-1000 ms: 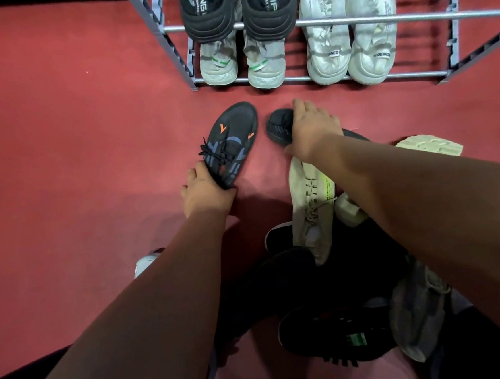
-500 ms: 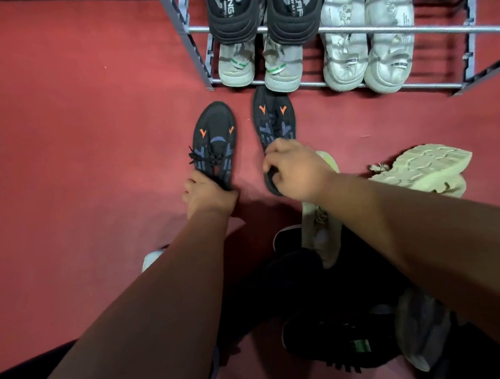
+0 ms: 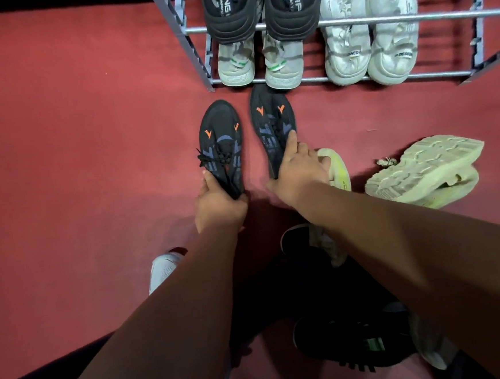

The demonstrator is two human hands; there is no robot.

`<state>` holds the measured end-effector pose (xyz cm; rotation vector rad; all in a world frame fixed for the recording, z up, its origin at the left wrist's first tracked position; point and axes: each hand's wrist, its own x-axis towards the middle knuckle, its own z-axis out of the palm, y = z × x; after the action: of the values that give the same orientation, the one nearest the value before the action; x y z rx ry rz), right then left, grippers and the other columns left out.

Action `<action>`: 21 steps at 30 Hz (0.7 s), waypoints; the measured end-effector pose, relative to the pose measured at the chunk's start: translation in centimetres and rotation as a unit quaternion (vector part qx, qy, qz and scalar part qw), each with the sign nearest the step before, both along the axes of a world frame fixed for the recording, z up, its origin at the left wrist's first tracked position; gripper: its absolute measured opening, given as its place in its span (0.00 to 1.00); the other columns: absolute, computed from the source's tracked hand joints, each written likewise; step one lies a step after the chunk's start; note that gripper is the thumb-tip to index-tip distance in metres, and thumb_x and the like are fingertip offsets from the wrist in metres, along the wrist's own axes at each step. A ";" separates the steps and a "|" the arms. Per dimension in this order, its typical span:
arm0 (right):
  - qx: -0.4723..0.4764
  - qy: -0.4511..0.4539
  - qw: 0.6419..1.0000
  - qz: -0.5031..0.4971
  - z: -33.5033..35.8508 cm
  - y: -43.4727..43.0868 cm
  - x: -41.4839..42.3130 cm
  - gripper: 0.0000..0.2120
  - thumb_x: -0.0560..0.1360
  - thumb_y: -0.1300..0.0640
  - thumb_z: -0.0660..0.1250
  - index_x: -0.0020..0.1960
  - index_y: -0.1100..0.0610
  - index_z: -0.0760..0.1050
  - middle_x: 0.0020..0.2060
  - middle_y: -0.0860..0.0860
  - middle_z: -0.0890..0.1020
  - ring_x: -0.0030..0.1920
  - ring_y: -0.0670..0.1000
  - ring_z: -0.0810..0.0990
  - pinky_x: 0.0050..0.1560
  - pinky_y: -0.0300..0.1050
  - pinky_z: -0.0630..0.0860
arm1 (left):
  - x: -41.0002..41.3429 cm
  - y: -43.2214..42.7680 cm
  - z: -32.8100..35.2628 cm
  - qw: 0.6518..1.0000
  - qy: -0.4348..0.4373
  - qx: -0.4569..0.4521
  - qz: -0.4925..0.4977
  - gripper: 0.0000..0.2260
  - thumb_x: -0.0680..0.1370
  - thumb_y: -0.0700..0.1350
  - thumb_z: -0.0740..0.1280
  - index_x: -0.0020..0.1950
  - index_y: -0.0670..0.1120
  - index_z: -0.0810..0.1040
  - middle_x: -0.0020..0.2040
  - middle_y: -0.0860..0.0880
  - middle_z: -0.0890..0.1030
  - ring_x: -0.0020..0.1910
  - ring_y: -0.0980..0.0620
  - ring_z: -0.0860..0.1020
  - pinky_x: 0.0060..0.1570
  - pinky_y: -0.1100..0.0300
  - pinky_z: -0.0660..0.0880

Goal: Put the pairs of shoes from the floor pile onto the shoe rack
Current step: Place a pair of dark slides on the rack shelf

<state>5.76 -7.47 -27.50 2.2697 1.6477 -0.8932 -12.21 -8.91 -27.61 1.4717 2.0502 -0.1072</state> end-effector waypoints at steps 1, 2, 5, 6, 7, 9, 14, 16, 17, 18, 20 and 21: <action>0.008 0.003 1.000 0.010 -0.1 -0.3 -0.2 0.59 0.73 0.30 0.67 0.86 0.59 0.38 0.76 0.57 0.68 0.75 0.60 0.68 0.75 0.65 0.61 | 0.0 -0.2 -0.1 1.000 -0.001 0.004 0.001 0.52 0.71 0.59 0.74 0.85 0.45 0.48 0.79 0.42 0.67 0.73 0.36 0.69 0.69 0.43 0.72; 0.019 0.003 1.000 0.024 -0.2 -0.6 -0.4 0.59 0.72 0.30 0.66 0.86 0.59 0.40 0.75 0.57 0.68 0.74 0.60 0.69 0.75 0.65 0.60 | 0.1 -0.3 -0.3 1.000 -0.001 0.004 0.000 0.54 0.71 0.60 0.76 0.85 0.46 0.46 0.79 0.42 0.66 0.74 0.36 0.68 0.70 0.42 0.71; 0.025 -0.017 0.998 0.058 -0.6 -1.5 -1.3 0.59 0.72 0.31 0.69 0.85 0.62 0.41 0.75 0.59 0.67 0.75 0.61 0.69 0.79 0.64 0.54 | 0.6 -0.1 -0.4 1.000 0.005 -0.011 0.012 0.55 0.72 0.59 0.78 0.86 0.47 0.44 0.76 0.42 0.66 0.73 0.37 0.65 0.69 0.42 0.68; 0.021 -0.027 0.997 0.065 -0.8 -1.7 -1.4 0.61 0.72 0.32 0.71 0.85 0.62 0.40 0.76 0.60 0.65 0.75 0.61 0.68 0.81 0.64 0.52 | 0.7 0.0 -0.3 1.000 0.006 -0.014 0.016 0.55 0.72 0.57 0.78 0.86 0.46 0.44 0.75 0.41 0.66 0.73 0.37 0.65 0.69 0.43 0.68; 0.019 -0.038 0.996 0.072 -0.8 -1.7 -1.5 0.62 0.72 0.32 0.72 0.85 0.63 0.39 0.77 0.60 0.64 0.76 0.61 0.67 0.81 0.63 0.51 | 0.9 0.1 -0.1 1.000 0.003 -0.014 0.017 0.55 0.72 0.57 0.78 0.85 0.45 0.44 0.74 0.41 0.66 0.72 0.37 0.66 0.69 0.44 0.68; 0.024 -0.042 0.996 0.079 -0.9 -1.8 -1.5 0.62 0.72 0.32 0.72 0.85 0.63 0.39 0.78 0.61 0.63 0.77 0.62 0.66 0.82 0.60 0.49 | 1.1 0.4 0.3 1.000 -0.003 -0.014 0.021 0.54 0.72 0.55 0.77 0.85 0.43 0.45 0.74 0.40 0.66 0.73 0.37 0.66 0.70 0.46 0.67; 0.066 0.088 0.994 -0.015 0.8 -1.5 -0.5 0.59 0.70 0.41 0.76 0.85 0.62 0.46 0.74 0.62 0.67 0.74 0.63 0.69 0.79 0.55 0.61 | 1.7 1.7 3.0 0.996 0.029 -0.040 0.071 0.53 0.69 0.55 0.77 0.82 0.34 0.53 0.76 0.38 0.65 0.73 0.36 0.67 0.74 0.50 0.64; 0.061 0.144 0.985 -0.068 2.6 -0.9 0.7 0.58 0.68 0.45 0.77 0.85 0.60 0.47 0.75 0.61 0.67 0.74 0.63 0.69 0.77 0.54 0.66 | 1.8 2.3 4.1 0.993 0.015 -0.058 0.104 0.44 0.68 0.50 0.75 0.78 0.34 0.61 0.71 0.38 0.69 0.68 0.37 0.73 0.71 0.50 0.71; 0.055 0.156 0.983 -0.081 3.5 -0.5 1.3 0.57 0.68 0.47 0.77 0.85 0.59 0.47 0.75 0.60 0.67 0.74 0.62 0.69 0.76 0.53 0.68 | 1.8 2.5 4.8 0.991 0.002 -0.068 0.113 0.39 0.67 0.49 0.73 0.74 0.35 0.67 0.68 0.38 0.71 0.65 0.38 0.75 0.69 0.52 0.74; 0.047 0.157 0.983 -0.083 4.4 -0.2 2.1 0.56 0.67 0.48 0.77 0.85 0.58 0.49 0.75 0.59 0.69 0.73 0.62 0.71 0.74 0.52 0.70 | 1.8 2.7 5.4 0.991 -0.005 -0.074 0.111 0.34 0.65 0.49 0.71 0.70 0.37 0.73 0.64 0.38 0.74 0.64 0.39 0.77 0.67 0.54 0.76; 0.027 0.153 0.986 -0.069 6.6 0.1 3.5 0.50 0.66 0.49 0.77 0.81 0.58 0.57 0.68 0.59 0.74 0.68 0.61 0.75 0.66 0.48 0.75 | 1.9 2.9 6.7 0.992 -0.003 -0.073 0.102 0.29 0.62 0.50 0.68 0.61 0.41 0.82 0.58 0.39 0.80 0.61 0.41 0.79 0.63 0.57 0.78; 0.016 0.149 0.987 -0.057 8.0 0.0 4.3 0.45 0.66 0.49 0.78 0.77 0.58 0.63 0.63 0.58 0.76 0.65 0.60 0.78 0.60 0.46 0.75 | 2.1 2.7 7.5 0.992 -0.007 -0.073 0.102 0.28 0.61 0.50 0.67 0.60 0.42 0.83 0.56 0.40 0.82 0.59 0.41 0.80 0.62 0.57 0.79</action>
<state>10.01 -7.44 -19.51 2.3652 1.6686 -1.2978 -10.13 -6.20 -20.09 1.1652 2.1211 -0.1607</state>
